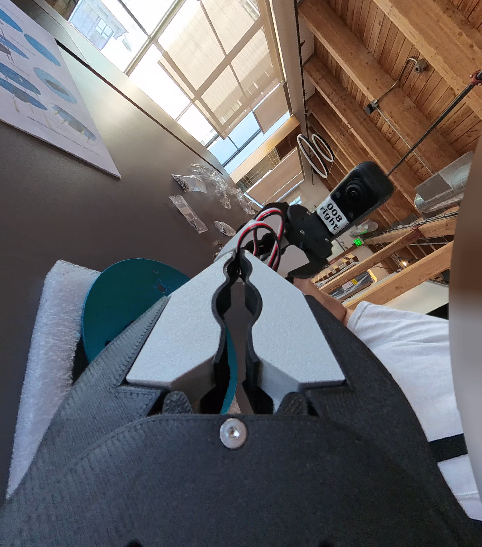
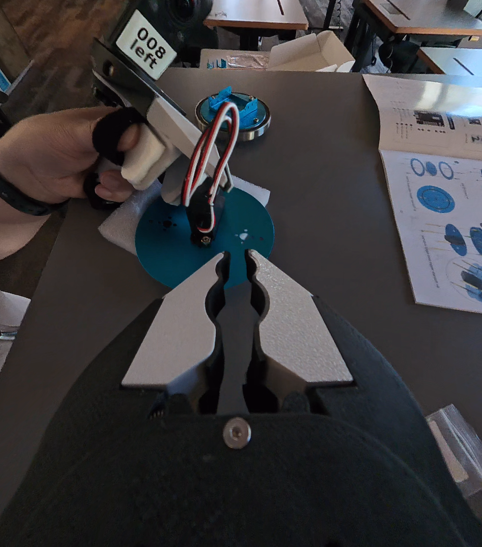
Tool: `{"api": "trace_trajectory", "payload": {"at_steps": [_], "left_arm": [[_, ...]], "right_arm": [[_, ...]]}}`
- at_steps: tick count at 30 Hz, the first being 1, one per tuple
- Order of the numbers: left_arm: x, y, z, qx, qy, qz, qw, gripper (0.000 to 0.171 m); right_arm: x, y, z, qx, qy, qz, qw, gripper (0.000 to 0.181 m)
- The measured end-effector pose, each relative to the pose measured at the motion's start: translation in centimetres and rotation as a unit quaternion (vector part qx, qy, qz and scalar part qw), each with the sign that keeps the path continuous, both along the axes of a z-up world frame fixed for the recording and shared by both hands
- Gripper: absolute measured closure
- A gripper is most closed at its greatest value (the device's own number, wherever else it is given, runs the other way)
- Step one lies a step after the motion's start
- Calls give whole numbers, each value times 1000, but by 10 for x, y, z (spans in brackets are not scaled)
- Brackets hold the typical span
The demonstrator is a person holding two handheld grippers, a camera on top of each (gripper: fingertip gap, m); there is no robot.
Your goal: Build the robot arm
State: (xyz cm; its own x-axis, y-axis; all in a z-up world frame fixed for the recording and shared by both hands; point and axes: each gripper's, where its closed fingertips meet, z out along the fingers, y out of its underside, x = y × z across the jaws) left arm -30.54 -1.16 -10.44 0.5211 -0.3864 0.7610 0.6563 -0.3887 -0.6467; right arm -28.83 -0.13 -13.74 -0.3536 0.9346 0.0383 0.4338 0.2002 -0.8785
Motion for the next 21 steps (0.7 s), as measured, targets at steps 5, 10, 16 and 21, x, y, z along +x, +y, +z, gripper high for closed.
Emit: {"api": "trace_trajectory", "payload": {"at_steps": [5,10,16,21], "left_arm": [[-3,-2,4,14,-15,3,1000,167],[-7,-7,14,49,-13,20,999,155],[-13,-28,38,124,-27,25,992,146],[-3,-51,22,85,188,-54,977,144]], "right_arm": [[0,4,-18,25,-24,6,999,169],[0,-6,-20,19,-25,27,999,165],[2,-14,-25,14,-32,51,998,162],[3,-28,-14,-7,-3,83,997,159]]}}
